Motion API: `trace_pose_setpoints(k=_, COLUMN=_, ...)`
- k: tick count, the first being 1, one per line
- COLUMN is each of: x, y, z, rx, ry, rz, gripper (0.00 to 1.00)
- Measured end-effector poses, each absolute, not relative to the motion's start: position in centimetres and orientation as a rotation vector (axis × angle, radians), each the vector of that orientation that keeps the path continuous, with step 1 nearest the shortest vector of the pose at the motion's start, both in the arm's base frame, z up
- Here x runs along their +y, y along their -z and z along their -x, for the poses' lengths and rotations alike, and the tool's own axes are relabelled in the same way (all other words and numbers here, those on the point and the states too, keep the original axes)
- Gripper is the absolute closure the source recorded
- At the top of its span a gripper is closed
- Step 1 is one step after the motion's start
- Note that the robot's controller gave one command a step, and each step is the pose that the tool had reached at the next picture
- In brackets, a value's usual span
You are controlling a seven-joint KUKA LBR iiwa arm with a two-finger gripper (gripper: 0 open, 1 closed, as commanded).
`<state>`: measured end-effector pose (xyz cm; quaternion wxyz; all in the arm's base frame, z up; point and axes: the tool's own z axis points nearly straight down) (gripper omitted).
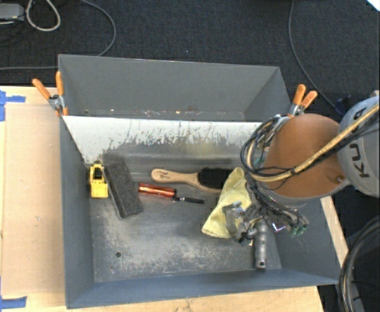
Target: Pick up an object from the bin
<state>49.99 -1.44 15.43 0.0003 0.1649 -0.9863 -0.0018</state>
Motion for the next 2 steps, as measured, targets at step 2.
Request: trace_pose_setpoints(k=2, x=-0.4, y=-18.5, z=-50.7, rx=-3.094, ry=0.005, rz=-0.511, gripper=1.00)
